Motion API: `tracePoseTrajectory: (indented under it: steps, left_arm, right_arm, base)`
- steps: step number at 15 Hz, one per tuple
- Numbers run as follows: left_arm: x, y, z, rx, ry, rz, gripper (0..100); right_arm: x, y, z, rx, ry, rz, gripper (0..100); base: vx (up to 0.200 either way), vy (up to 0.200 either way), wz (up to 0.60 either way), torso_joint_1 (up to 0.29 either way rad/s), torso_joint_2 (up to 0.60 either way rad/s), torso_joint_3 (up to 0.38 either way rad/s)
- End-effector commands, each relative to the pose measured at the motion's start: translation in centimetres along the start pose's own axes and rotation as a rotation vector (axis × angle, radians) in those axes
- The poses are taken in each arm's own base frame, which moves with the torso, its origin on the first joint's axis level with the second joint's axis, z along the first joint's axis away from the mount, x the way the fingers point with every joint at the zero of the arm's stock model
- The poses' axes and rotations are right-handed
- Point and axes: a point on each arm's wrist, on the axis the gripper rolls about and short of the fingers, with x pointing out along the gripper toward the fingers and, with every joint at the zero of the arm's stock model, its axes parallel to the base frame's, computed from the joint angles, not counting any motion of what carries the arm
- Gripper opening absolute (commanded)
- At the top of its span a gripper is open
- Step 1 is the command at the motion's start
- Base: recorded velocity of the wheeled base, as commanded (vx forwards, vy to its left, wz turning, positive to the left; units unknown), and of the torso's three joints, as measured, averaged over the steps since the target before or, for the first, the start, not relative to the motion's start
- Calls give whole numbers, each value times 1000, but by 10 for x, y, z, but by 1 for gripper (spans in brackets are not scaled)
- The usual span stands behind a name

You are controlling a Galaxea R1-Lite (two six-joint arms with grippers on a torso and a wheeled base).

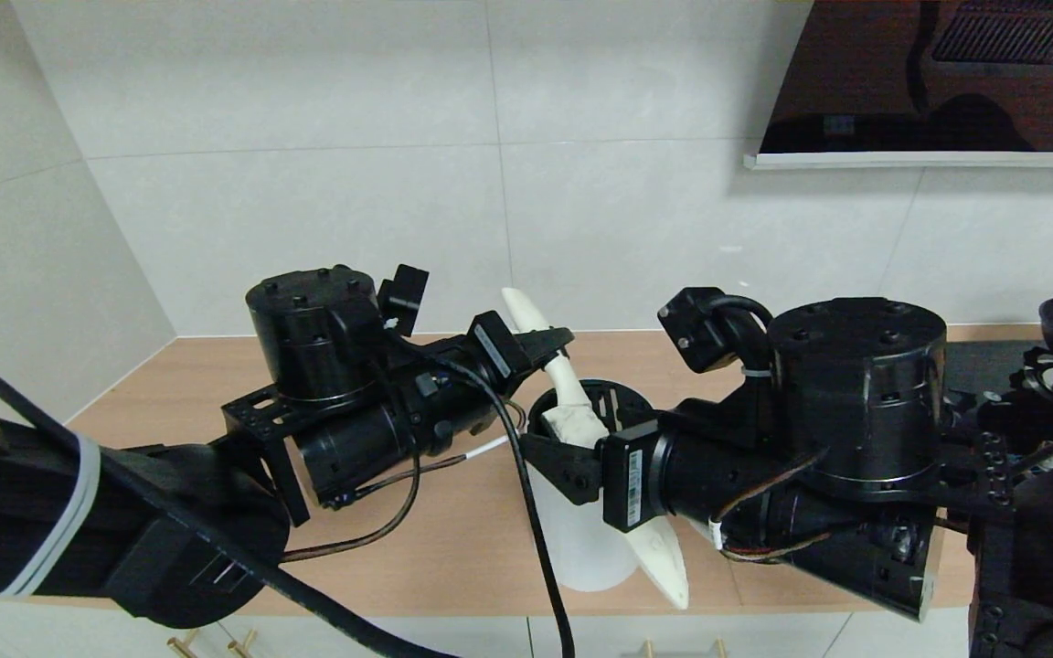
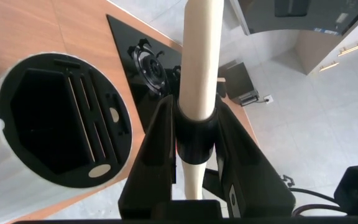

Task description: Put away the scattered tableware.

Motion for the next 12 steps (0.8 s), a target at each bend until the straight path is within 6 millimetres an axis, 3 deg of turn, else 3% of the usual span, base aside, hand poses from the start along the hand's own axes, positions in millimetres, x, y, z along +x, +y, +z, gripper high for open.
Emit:
tracePoseTrajectory:
  steps: [1,4,6,10,12]
  left_arm:
    - [0,-1,1,0,-4,-5,0]
    - [-4,-9,7,12,-34,-5,0]
    - [-11,-26,19,39,-96,15,0]
    - [-11,-40,36,180,-252,151,0]
    - [-9,-48,46,333,-403,288,0]
  right_arm:
    - [0,-1,0,1,-1,-2,100]
    - [-3,-13,13,16,-47,-41,100]
    - [-8,-25,25,27,-84,-74,100]
    - [-15,-41,40,41,-135,-118,100]
    - [-17,-45,43,43,-146,-132,100]
  base:
    - [0,0,0,0,0,0]
    - [0,0,0,0,0,0]
    - [0,0,0,0,0,0]
    - [0,0,0,0,0,0]
    - [0,0,0,0,0,0]
